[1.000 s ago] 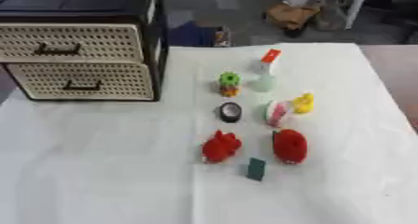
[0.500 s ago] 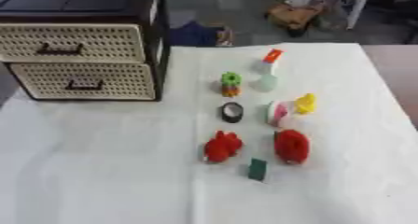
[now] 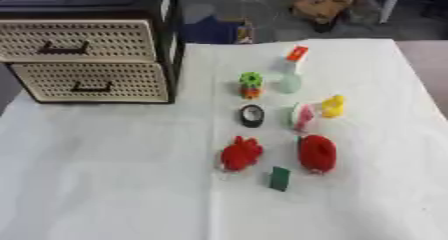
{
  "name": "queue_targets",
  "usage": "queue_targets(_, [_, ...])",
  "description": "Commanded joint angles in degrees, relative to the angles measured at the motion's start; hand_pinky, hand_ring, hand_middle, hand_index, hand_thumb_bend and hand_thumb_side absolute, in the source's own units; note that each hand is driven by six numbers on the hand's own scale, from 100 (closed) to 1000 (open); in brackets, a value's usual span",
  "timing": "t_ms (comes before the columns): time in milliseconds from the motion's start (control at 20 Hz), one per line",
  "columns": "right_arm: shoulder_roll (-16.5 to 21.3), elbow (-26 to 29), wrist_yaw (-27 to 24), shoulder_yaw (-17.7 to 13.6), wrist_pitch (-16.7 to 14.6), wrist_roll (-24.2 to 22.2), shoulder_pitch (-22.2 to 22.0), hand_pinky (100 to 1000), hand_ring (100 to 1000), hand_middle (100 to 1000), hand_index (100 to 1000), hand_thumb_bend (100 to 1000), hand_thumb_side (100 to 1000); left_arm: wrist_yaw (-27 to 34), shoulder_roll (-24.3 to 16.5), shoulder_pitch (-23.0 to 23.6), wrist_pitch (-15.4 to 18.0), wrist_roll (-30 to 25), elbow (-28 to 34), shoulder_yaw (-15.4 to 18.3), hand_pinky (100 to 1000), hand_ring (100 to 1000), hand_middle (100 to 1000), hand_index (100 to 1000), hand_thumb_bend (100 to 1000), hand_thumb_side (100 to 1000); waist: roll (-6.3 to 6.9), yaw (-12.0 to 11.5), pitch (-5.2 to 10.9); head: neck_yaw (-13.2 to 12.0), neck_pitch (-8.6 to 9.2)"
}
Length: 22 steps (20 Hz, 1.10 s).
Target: Pick up objects from table and place into drawer.
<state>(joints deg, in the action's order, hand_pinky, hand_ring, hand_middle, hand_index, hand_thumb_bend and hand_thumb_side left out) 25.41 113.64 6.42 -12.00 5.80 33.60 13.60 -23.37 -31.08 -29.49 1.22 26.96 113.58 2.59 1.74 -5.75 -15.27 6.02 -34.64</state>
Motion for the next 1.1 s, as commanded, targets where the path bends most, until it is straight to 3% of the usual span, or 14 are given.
queue_targets(50, [2.2,1.0,0.4,-0.4,-0.9,0.3,0.6,625,622,608,813,100,1000,-1.3,-4.1,-1.2,-1.0,-0.8,1.0,-0.1,488,615,625,821,100,1000,0.04,0.1,0.52,-0.2,-0.04])
queue_targets(450, [3.2,1.0,0.8,-0.4,-3.2,1.0,0.7,627,625,610,813,100,1000,-2.4,-9.2,-1.5,-3.7,-3.0,1.0,-0.4,491,616,623,825,100,1000,0.14,0.5,-0.26,-0.2,0.93])
queue_targets(650, [3.8,1.0,1.2,-0.6,-3.5,1.6,0.2,628,625,610,813,100,1000,-2.8,-13.8,-2.0,-5.5,-5.2,1.0,-0.6,492,617,619,831,100,1000,0.14,0.4,-0.46,0.0,1.68])
queue_targets(1000, [4.4,1.0,1.6,-0.7,-3.6,2.1,-0.1,629,622,610,813,100,1000,-3.3,-21.6,-3.8,-8.5,-20.4,1.0,-2.9,490,602,600,843,100,1000,0.05,0.4,-0.75,-0.2,2.63])
queue_targets(1100, [4.5,1.0,1.7,-0.7,-3.5,2.1,-0.1,629,620,609,813,100,1000,-4.1,-23.0,-4.6,-8.9,-25.0,1.0,-3.2,443,543,559,850,100,1000,0.03,0.6,-0.84,-0.3,2.87])
